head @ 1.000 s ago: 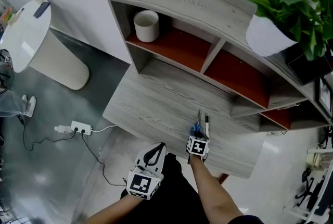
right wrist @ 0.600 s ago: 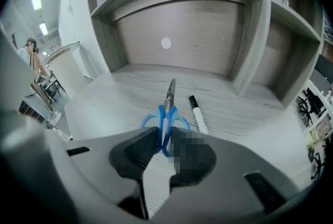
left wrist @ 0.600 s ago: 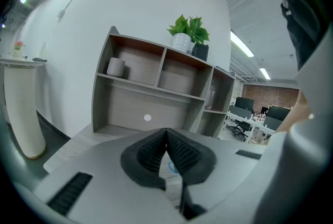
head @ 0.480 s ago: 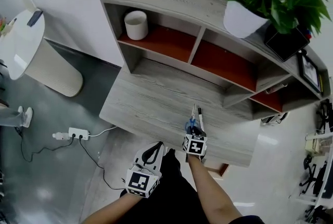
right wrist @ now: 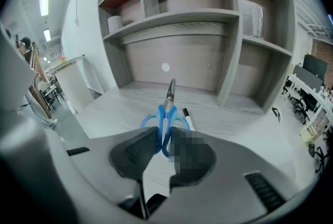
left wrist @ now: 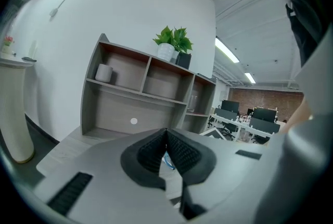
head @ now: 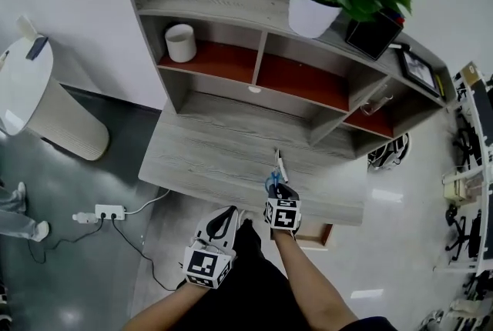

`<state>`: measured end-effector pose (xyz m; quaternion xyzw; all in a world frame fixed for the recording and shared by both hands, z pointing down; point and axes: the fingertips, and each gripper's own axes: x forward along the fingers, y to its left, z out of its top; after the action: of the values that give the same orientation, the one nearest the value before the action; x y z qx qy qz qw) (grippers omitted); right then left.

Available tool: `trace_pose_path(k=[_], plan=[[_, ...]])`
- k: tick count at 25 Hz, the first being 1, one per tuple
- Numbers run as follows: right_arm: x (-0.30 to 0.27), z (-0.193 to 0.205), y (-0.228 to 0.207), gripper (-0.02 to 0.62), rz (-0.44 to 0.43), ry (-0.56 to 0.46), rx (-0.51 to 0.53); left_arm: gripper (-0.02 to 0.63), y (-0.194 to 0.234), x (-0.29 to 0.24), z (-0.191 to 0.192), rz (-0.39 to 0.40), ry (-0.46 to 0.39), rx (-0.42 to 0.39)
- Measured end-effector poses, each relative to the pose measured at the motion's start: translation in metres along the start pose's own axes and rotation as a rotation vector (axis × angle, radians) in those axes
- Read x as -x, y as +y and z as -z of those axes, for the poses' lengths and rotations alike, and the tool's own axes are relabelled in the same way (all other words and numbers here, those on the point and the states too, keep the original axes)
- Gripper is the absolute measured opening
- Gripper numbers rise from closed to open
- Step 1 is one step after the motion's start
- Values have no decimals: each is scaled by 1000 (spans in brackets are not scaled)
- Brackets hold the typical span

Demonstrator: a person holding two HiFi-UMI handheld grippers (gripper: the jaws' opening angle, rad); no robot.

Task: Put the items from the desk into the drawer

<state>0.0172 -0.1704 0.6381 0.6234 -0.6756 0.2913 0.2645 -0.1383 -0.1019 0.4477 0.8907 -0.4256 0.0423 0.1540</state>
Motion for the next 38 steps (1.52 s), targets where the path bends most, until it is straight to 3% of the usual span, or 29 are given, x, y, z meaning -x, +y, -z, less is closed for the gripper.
trace_pose_path(k=[8, 14, 20, 38], plan=[[62, 32, 18, 89, 21, -17, 18, 12, -34, 42, 10, 66, -27, 9], [88, 59, 33, 91, 29, -18, 42, 12, -43, 74, 33, 69, 9, 1], [108, 71, 37, 91, 39, -38, 27, 12, -56, 88, 29, 112, -9, -14], [152, 108, -35, 91, 92, -43, -36, 12, -117, 68, 46, 166, 1, -15]])
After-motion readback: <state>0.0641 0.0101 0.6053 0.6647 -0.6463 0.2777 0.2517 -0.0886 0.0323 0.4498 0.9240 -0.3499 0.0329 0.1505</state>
